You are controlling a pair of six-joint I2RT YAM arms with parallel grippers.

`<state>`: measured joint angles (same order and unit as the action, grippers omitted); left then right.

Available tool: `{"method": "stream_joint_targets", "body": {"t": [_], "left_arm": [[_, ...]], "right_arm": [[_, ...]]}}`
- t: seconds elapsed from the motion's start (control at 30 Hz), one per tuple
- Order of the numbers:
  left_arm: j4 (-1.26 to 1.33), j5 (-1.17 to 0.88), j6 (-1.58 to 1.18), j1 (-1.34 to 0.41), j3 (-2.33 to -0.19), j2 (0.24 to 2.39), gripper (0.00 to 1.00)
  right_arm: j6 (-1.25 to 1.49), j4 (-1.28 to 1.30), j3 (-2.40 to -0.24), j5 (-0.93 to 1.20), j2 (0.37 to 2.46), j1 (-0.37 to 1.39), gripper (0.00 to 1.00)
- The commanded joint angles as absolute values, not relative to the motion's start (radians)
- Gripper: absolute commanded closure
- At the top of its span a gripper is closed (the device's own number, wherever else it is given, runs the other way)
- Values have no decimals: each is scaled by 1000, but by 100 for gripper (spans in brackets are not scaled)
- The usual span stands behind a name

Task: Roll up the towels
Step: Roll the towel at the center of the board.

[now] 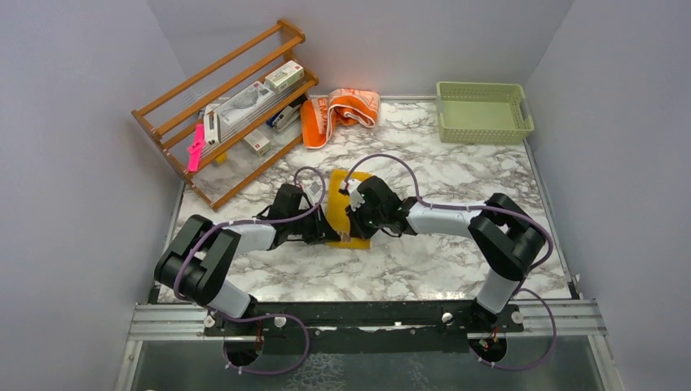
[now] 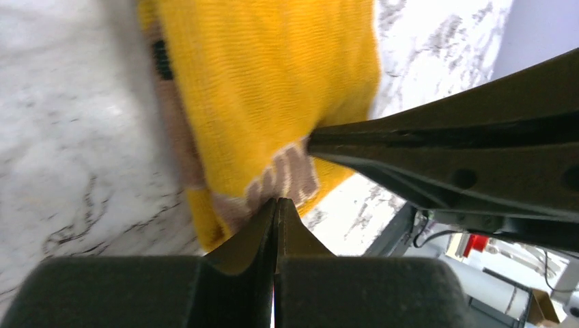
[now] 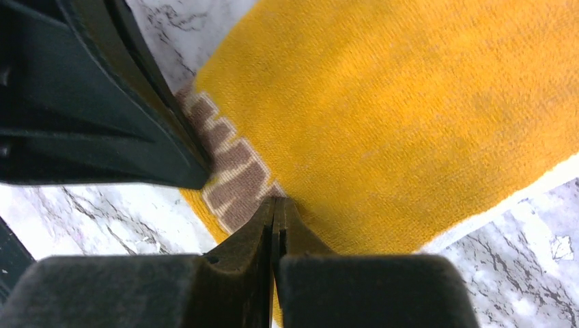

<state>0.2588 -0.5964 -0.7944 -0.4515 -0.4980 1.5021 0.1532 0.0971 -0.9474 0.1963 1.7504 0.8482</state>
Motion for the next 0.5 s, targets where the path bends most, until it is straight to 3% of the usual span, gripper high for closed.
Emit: {"method": "stream_joint_targets", "body": {"t": [0.0, 0.47], "left_arm": [[228, -490, -756, -450, -466, 1515, 100], [138, -408, -733, -432, -450, 1463, 100]], "right_arm": [[194, 74, -892, 242, 1755, 803, 99], [253, 154, -783, 188, 1615, 760, 99]]}}
